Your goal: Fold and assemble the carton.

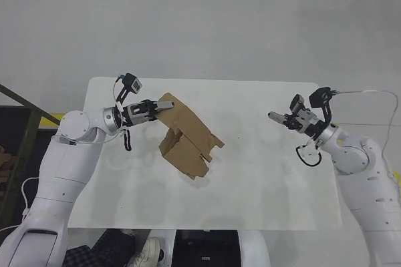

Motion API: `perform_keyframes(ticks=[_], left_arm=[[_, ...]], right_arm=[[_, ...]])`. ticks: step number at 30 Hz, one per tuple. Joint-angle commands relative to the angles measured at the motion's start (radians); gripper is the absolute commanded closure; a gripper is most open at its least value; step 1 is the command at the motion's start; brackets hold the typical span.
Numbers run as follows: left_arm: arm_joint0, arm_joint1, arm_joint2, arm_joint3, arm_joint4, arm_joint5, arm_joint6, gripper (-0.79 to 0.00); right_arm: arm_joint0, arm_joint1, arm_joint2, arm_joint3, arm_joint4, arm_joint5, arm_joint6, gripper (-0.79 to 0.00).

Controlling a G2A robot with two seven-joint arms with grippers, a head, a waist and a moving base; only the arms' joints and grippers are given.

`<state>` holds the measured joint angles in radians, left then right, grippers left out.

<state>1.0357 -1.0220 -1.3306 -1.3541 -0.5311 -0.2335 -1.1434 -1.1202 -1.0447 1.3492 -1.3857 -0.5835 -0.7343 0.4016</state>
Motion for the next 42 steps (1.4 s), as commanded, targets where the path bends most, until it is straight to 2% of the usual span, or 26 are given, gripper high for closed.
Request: perform_keyframes(ticks=[1,5,9,15,24,32,36,39,42], left_arm=[[0.000,0.000,0.000,0.000,0.000,0.000,0.000,0.000],[0.007,-0.001,0.010,0.004,0.013,0.019,0.022,0.000],[-0.020,-0.005,0.029,0.046,-0.002,0.021,-0.016,0.000],[-0.070,-0.011,0.070,0.112,0.003,-0.012,-0.094,0.000],[-0.152,-0.035,0.158,0.188,-0.027,-0.078,-0.192,0.000],[-0.212,-0.059,0.219,0.249,-0.090,-0.103,-0.243,0.000],[-0.235,-0.069,0.245,0.270,-0.075,-0.126,-0.236,0.000],[-0.252,-0.076,0.262,0.283,-0.076,-0.134,-0.243,0.000],[-0.267,-0.083,0.279,0.296,-0.085,-0.137,-0.263,0.000]], right_arm=[[0.005,0.001,-0.017,0.003,0.087,-0.052,0.074,-0.785],[0.021,0.004,-0.063,0.005,0.236,-0.087,0.219,-0.785],[0.049,0.004,-0.118,0.024,0.437,-0.081,0.375,-0.785],[0.127,0.002,-0.196,0.111,0.728,0.007,0.628,-0.785],[0.208,-0.022,-0.302,0.206,0.895,0.127,0.782,-0.785],[0.223,-0.025,-0.306,0.216,0.893,0.112,0.782,-0.785],[0.200,-0.023,-0.305,0.177,0.892,0.149,0.750,-0.785],[0.188,-0.028,-0.332,0.144,1.015,0.180,0.853,-0.785],[0.200,-0.037,-0.378,0.125,1.077,0.227,0.912,-0.785]])
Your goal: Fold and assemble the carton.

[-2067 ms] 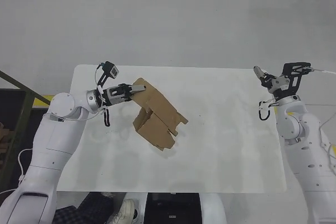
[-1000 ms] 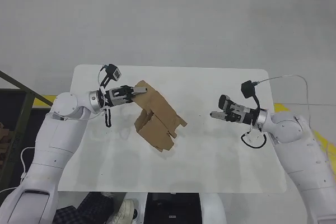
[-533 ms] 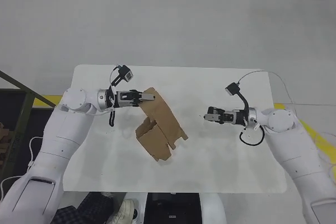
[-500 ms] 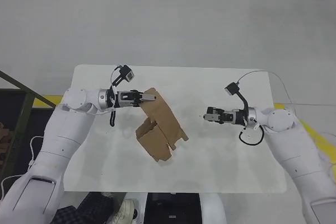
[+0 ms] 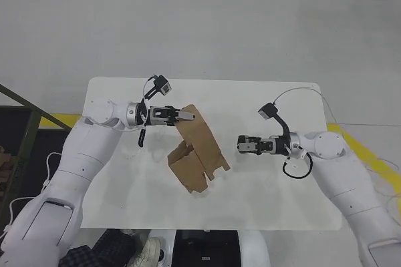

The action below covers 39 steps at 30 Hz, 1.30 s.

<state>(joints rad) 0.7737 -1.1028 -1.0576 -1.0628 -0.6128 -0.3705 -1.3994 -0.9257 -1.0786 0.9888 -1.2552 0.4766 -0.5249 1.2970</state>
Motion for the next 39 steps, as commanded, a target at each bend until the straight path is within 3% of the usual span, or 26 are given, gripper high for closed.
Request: perform_keyframes(ticks=[1,16,17,18,19,21,26,29,30,39], left_arm=[[-0.009,-0.004,0.012,0.009,-0.005,0.001,-0.014,0.000],[-0.039,-0.032,0.068,0.050,-0.060,0.019,-0.069,0.000],[-0.039,-0.033,0.070,0.052,-0.054,0.015,-0.065,0.000],[-0.040,-0.034,0.072,0.054,-0.050,0.013,-0.063,0.000],[-0.040,-0.035,0.074,0.058,-0.048,0.012,-0.062,0.000],[-0.042,-0.036,0.075,0.063,-0.046,0.011,-0.061,0.000],[-0.046,-0.038,0.073,0.072,-0.048,0.017,-0.068,0.000],[-0.045,-0.038,0.071,0.071,-0.046,0.019,-0.070,0.000],[-0.044,-0.037,0.071,0.070,-0.046,0.020,-0.070,0.000],[-0.035,-0.031,0.060,0.042,-0.025,0.022,-0.072,0.000]], right_arm=[[0.014,-0.005,-0.030,-0.004,0.018,0.022,0.020,-0.785],[0.081,-0.024,-0.192,-0.020,0.135,0.016,0.015,-0.785],[0.084,-0.022,-0.199,-0.024,0.140,0.017,0.016,-0.757],[0.087,-0.021,-0.205,-0.027,0.142,0.017,0.016,-0.659],[0.090,-0.020,-0.213,-0.030,0.140,0.018,0.016,-0.508],[0.094,-0.017,-0.226,-0.029,0.139,0.017,0.016,-0.382],[0.105,-0.013,-0.256,-0.017,0.153,0.013,0.012,-0.259],[0.113,-0.011,-0.274,-0.013,0.166,0.014,0.013,-0.040],[0.116,-0.011,-0.279,-0.012,0.171,0.014,0.013,0.000],[0.138,-0.007,-0.317,0.010,0.196,0.026,0.024,0.000]])
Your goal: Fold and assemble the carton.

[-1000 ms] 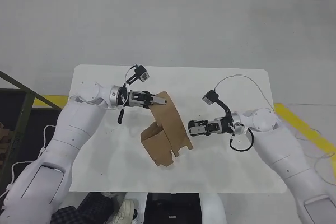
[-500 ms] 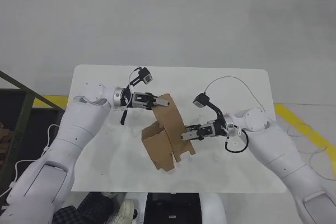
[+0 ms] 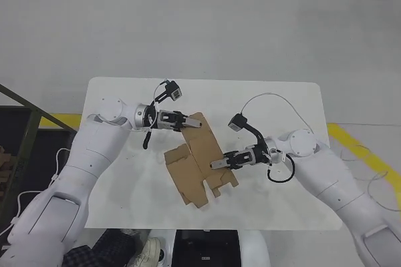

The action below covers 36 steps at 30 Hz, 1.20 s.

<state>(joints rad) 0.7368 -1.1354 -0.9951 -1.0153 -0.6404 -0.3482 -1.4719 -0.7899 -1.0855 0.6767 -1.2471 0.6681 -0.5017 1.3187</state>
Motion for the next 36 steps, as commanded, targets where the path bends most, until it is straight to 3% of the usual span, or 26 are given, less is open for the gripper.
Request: perform_keyframes(ticks=[1,3,4,5,14,24,29,36], left_arm=[[0.004,0.003,-0.005,-0.009,0.004,0.000,0.000,0.000],[0.008,0.006,-0.010,-0.022,0.004,0.002,-0.002,-0.037],[0.011,0.007,-0.013,-0.029,0.002,0.004,-0.004,-0.246],[0.013,0.009,-0.017,-0.039,-0.004,0.007,-0.007,-0.785],[0.042,0.025,-0.078,-0.084,-0.056,-0.001,0.002,-0.785],[0.125,0.038,-0.152,-0.071,-0.111,-0.020,0.088,-0.785],[0.173,0.042,-0.154,-0.135,-0.030,-0.018,0.206,-0.785],[0.251,0.047,-0.157,-0.269,0.082,-0.020,0.345,-0.785]], right_arm=[[0.004,0.000,-0.009,0.001,0.009,0.005,0.005,0.000],[0.007,0.000,-0.017,0.001,0.018,0.008,0.009,0.000],[0.008,0.000,-0.019,0.001,0.025,0.010,0.010,0.000],[0.009,0.000,-0.021,0.002,0.033,0.012,0.012,0.000],[0.016,0.004,-0.011,0.035,0.076,0.014,0.014,0.000],[-0.007,0.013,0.090,0.170,0.152,-0.062,-0.062,0.000],[-0.011,0.006,0.103,0.191,0.073,-0.077,-0.177,0.000],[-0.055,0.003,0.119,0.110,-0.077,-0.059,-0.376,0.000]])
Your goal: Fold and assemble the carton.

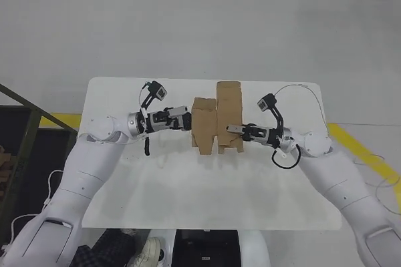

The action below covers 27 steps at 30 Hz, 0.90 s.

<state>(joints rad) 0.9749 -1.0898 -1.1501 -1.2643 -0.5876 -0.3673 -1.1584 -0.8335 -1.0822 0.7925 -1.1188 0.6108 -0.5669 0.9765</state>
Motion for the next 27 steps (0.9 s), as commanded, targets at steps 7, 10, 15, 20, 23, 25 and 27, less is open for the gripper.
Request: perform_keyframes(ticks=[7,10,15,20,23,25,27], left_arm=[[0.068,0.002,-0.001,-0.082,0.115,0.006,0.147,-0.785],[0.080,0.001,0.002,-0.091,0.131,0.009,0.174,-0.785],[0.087,-0.001,0.012,-0.103,0.154,0.011,0.192,-0.785],[0.090,-0.004,0.025,-0.117,0.162,0.022,0.195,-0.382],[0.090,-0.006,0.031,-0.119,0.161,0.030,0.198,-0.342],[0.089,-0.008,0.034,-0.118,0.159,0.032,0.197,-0.308],[0.086,-0.009,0.037,-0.116,0.159,0.032,0.195,-0.277]], right_arm=[[-0.075,0.003,0.038,-0.101,-0.051,0.044,-0.139,0.000],[-0.092,0.005,0.054,-0.122,-0.058,0.061,-0.153,0.000],[-0.119,0.005,0.077,-0.149,-0.071,0.082,-0.186,0.000],[-0.138,0.003,0.093,-0.167,-0.093,0.107,-0.225,0.000],[-0.147,0.001,0.101,-0.177,-0.110,0.112,-0.244,0.000],[-0.153,0.000,0.106,-0.182,-0.119,0.117,-0.253,0.000],[-0.157,-0.002,0.112,-0.187,-0.124,0.121,-0.256,0.000]])
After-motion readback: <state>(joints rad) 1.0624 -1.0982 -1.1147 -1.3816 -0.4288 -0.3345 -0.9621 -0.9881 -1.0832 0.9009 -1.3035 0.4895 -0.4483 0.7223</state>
